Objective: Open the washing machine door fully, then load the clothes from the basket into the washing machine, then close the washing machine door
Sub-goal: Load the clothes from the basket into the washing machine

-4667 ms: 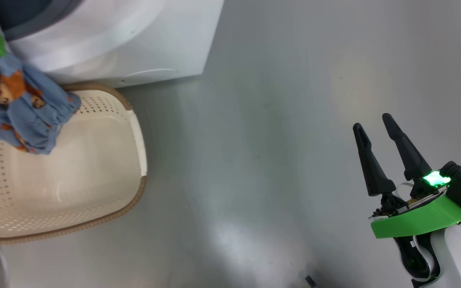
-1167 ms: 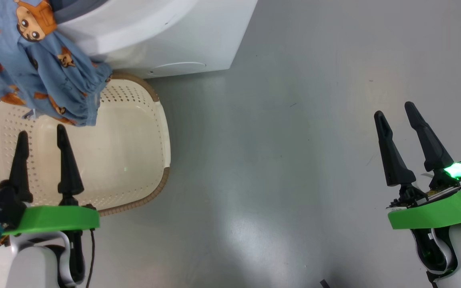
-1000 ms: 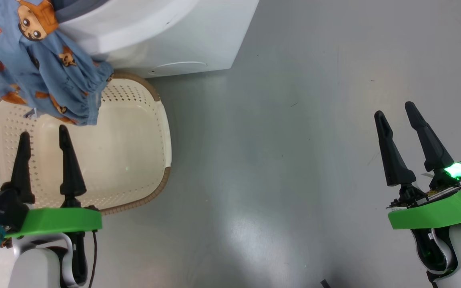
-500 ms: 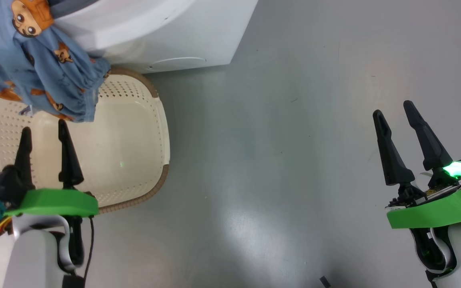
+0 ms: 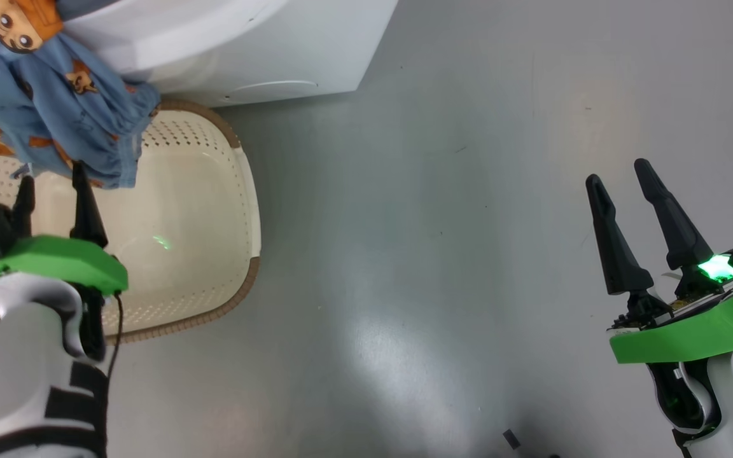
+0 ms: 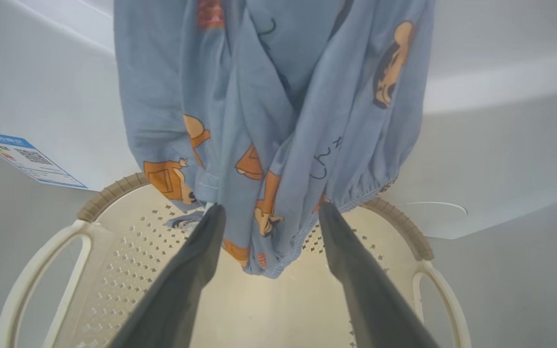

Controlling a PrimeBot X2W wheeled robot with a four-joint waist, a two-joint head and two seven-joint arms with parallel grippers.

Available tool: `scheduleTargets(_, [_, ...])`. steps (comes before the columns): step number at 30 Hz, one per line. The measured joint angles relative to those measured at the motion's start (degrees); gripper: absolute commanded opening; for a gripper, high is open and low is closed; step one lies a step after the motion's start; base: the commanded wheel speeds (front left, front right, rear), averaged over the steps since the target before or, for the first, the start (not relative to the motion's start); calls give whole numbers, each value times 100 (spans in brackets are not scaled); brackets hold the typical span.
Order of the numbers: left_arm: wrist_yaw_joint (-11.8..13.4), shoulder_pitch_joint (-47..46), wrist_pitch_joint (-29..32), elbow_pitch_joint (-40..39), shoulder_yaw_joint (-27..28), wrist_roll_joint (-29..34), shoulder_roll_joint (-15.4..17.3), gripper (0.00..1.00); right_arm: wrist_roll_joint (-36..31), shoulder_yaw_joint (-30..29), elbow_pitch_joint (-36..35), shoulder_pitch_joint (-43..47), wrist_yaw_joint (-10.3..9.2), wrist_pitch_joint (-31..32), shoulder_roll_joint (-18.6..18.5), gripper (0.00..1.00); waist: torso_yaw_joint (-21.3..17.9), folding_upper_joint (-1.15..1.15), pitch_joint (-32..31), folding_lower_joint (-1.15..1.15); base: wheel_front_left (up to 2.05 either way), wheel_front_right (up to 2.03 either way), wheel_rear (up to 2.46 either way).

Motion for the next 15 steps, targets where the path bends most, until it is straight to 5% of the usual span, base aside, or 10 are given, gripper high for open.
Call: scheduleTargets(15, [-407, -1272, 0, 1648, 77, 176, 454, 100, 0, 87, -3, -109, 0, 0, -4, 100, -174, 0, 153, 0, 0, 0, 0])
